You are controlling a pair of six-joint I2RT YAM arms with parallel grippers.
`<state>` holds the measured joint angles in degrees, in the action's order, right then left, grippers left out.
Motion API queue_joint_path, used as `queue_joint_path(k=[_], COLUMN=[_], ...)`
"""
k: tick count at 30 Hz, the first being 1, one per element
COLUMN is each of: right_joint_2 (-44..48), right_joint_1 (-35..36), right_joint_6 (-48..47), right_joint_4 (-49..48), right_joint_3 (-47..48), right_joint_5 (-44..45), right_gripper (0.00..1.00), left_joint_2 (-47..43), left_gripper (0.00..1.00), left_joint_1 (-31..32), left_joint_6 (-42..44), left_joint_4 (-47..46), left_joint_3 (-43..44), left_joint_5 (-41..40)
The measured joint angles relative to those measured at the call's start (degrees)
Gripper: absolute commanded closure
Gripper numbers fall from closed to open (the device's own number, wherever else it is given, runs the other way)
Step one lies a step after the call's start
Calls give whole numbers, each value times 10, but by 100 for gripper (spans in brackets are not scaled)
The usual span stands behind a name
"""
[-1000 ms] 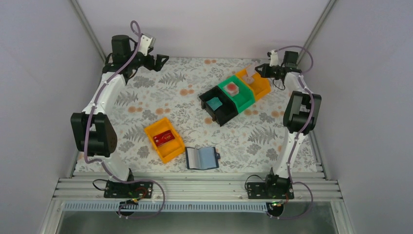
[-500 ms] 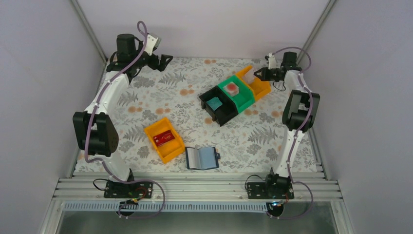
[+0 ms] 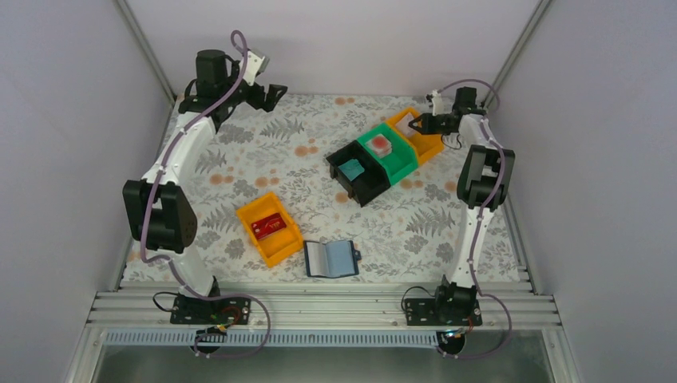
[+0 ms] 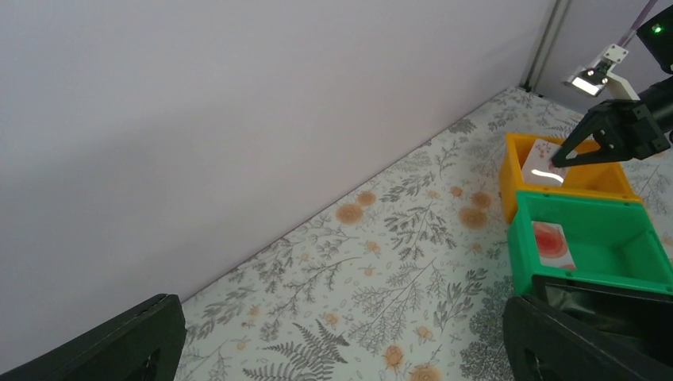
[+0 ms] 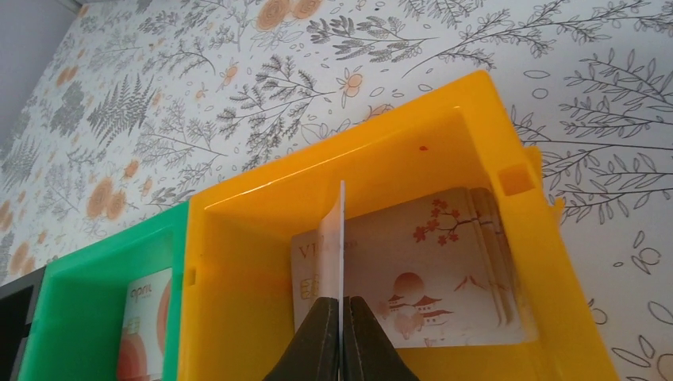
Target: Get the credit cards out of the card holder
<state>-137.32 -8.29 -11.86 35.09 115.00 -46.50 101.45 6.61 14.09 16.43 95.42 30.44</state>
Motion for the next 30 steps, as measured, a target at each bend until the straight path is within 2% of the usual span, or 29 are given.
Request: queue_joint_path(k=[3,4,9,11,13,18,21,30], right_joint_2=[-1,-1,-1,-1,-1,-1,-1,4], right_joint_1=[1,1,2,5,8,20,30,57], right_joint_6=[0,0,5,8,12,32,43,49], right_joint_4=[6,6,8,8,8,-6,-10,-18], right_joint_3=[4,4,4,7,14,35,43,49], right_joint_5=[-5,-5,8,18,30,71,102,177], right_gripper=[93,88,51,44,40,14,11,11], left_joint_2=[7,10,19,21,22,22,22,22], left_gripper=[0,0,0,0,0,0,0,0], left_joint_1=[1,1,1,0,0,0,1,2], left_joint_6=[1,1,3,3,3,3,3,3], left_joint_4=[0,0,0,0,0,0,0,0], left_joint_3=[8,9,9,9,9,9,9,9], left_joint_5=[-2,-3,-5,-7,-12,-15,-15,-16])
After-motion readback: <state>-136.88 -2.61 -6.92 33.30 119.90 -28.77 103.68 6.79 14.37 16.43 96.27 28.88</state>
